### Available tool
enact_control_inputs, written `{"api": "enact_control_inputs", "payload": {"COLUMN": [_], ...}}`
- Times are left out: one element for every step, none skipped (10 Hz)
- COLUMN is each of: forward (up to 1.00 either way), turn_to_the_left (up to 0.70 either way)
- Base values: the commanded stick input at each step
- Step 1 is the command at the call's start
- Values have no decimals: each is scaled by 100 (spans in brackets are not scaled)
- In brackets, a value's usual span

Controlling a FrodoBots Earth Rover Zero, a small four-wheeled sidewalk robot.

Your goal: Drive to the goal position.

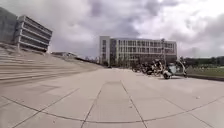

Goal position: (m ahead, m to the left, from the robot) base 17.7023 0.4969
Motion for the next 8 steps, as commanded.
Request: {"api": "enact_control_inputs", "payload": {"forward": [70, 70, 70, 70, 70, 70, 70, 70], "turn_to_the_left": [0, 0, 0, 0, 0, 0, 0, 0]}}
